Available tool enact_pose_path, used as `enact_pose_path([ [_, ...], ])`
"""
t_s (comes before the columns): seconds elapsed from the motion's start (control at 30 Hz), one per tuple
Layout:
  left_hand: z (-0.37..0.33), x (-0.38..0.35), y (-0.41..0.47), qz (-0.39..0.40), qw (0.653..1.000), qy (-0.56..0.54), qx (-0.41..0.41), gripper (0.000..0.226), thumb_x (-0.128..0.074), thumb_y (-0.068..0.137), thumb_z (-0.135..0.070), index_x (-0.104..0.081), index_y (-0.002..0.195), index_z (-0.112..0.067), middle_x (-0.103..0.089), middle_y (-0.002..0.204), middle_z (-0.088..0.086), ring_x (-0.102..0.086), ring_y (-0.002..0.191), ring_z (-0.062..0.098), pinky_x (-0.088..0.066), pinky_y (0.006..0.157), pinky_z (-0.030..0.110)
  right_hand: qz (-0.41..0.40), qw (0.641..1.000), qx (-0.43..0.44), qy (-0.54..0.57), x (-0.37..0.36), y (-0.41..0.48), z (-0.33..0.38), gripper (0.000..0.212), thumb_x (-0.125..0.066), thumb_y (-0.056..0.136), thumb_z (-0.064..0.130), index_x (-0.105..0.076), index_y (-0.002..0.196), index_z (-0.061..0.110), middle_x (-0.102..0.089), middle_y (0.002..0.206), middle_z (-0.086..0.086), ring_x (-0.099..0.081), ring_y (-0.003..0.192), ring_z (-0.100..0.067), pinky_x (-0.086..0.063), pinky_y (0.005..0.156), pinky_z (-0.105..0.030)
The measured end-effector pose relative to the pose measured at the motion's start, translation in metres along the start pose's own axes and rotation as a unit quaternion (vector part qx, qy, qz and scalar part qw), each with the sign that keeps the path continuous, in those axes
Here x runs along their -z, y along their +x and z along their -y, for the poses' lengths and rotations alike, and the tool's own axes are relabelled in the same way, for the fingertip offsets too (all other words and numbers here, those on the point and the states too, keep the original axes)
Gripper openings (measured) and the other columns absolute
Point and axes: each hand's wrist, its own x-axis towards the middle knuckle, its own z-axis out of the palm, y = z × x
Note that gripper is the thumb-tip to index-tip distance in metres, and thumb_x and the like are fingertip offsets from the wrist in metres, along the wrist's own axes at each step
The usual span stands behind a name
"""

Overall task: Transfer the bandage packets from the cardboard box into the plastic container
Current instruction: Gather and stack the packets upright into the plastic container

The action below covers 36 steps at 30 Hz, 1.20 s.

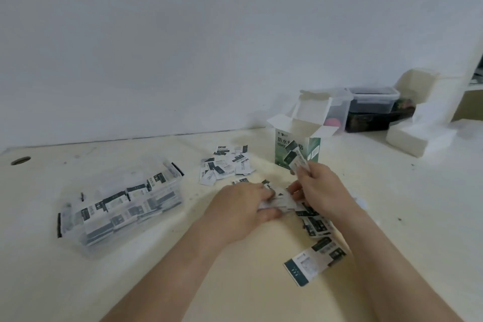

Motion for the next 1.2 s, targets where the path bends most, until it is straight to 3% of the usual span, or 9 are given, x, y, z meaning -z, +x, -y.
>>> enact_pose_path([
  [0.23,0.003,0.014,-0.032,-0.045,0.987,0.147,-0.042,0.04,-0.036,0.099,-0.048,-0.062,0.096,-0.017,-0.061,0.097,0.0,-0.059,0.092,0.022,-0.046,0.074,0.035,0.061,0.997,0.029,0.022,-0.014,-0.013,0.012,0.025,-0.039,0.103,0.03,-0.058,0.096,0.014,-0.071,0.083,-0.006,-0.06,0.057,-0.011,-0.05,0.052,-0.024],
  [0.37,0.003,0.008,-0.038,-0.065,0.98,0.179,-0.059,0.024,-0.08,0.068,-0.02,-0.057,0.06,-0.019,-0.055,0.058,-0.003,-0.056,0.048,0.02,-0.046,0.038,0.029,0.072,0.994,0.026,0.074,-0.021,-0.019,0.018,0.024,-0.041,0.103,0.026,-0.058,0.096,0.012,-0.071,0.08,-0.008,-0.049,0.051,-0.012,-0.043,0.046,-0.022],
  [0.57,0.01,0.019,-0.045,-0.243,0.962,-0.065,0.105,0.008,-0.069,0.08,-0.019,-0.066,0.074,-0.023,-0.067,0.067,-0.01,-0.061,0.064,0.009,-0.05,0.061,0.027,0.073,0.968,-0.037,0.239,-0.028,-0.022,0.018,0.025,-0.044,0.101,0.027,-0.064,0.103,0.011,-0.058,0.068,-0.003,-0.042,0.052,-0.012,-0.029,0.043,-0.021],
  [0.63,0.011,0.025,-0.047,-0.215,0.949,-0.168,0.157,0.014,-0.078,0.075,-0.02,-0.067,0.069,-0.026,-0.061,0.06,-0.019,-0.056,0.06,-0.001,-0.04,0.055,0.011,0.087,0.95,-0.065,0.292,-0.031,-0.022,0.019,0.025,-0.045,0.101,0.026,-0.065,0.103,0.01,-0.056,0.067,-0.004,-0.041,0.05,-0.012,-0.027,0.042,-0.02],
  [0.73,0.013,0.032,-0.05,-0.131,0.931,-0.284,0.186,0.018,-0.085,0.069,-0.018,-0.069,0.065,-0.025,-0.051,0.044,-0.024,-0.043,0.044,-0.001,-0.03,0.046,0.011,0.111,0.923,-0.092,0.357,-0.034,-0.023,0.02,0.025,-0.047,0.101,0.025,-0.065,0.107,0.008,-0.056,0.067,-0.007,-0.041,0.05,-0.013,-0.025,0.042,-0.021],
  [0.9,0.02,0.04,-0.05,-0.229,0.767,-0.564,0.202,0.008,-0.075,0.078,-0.004,-0.068,0.08,-0.008,-0.063,0.059,0.0,-0.047,0.046,0.009,-0.04,0.045,0.018,0.157,0.891,-0.12,0.41,-0.039,-0.03,0.025,0.029,-0.045,0.102,0.025,-0.065,0.112,0.006,-0.061,0.072,-0.01,-0.052,0.06,-0.018,-0.035,0.052,-0.027],
  [0.97,0.012,0.04,-0.048,-0.207,0.736,-0.614,0.196,0.011,-0.073,0.078,0.001,-0.067,0.086,-0.005,-0.065,0.061,0.009,-0.054,0.049,0.014,-0.046,0.046,0.019,0.201,0.882,-0.123,0.409,-0.044,-0.035,0.027,0.03,-0.045,0.102,0.024,-0.063,0.114,0.004,-0.067,0.083,-0.017,-0.06,0.07,-0.025,-0.044,0.055,-0.03],
  [1.1,0.007,0.032,-0.043,-0.213,0.815,-0.493,0.22,0.032,-0.08,0.073,-0.003,-0.065,0.1,-0.01,-0.063,0.064,0.001,-0.052,0.045,0.006,-0.042,0.046,0.016,0.277,0.875,-0.115,0.381,-0.055,-0.043,0.03,0.041,-0.041,0.102,0.033,-0.059,0.116,-0.002,-0.062,0.086,-0.022,-0.056,0.056,-0.024,-0.047,0.051,-0.029],
  [1.2,0.008,0.029,-0.044,-0.234,0.87,-0.375,0.217,0.065,-0.083,0.069,-0.013,-0.053,0.121,-0.038,-0.054,0.099,-0.012,-0.05,0.072,-0.004,-0.045,0.067,0.015,0.27,0.898,-0.094,0.335,-0.053,-0.043,0.031,0.037,-0.045,0.1,0.037,-0.061,0.102,0.005,-0.058,0.071,-0.012,-0.046,0.048,-0.017,-0.033,0.049,-0.027],
])
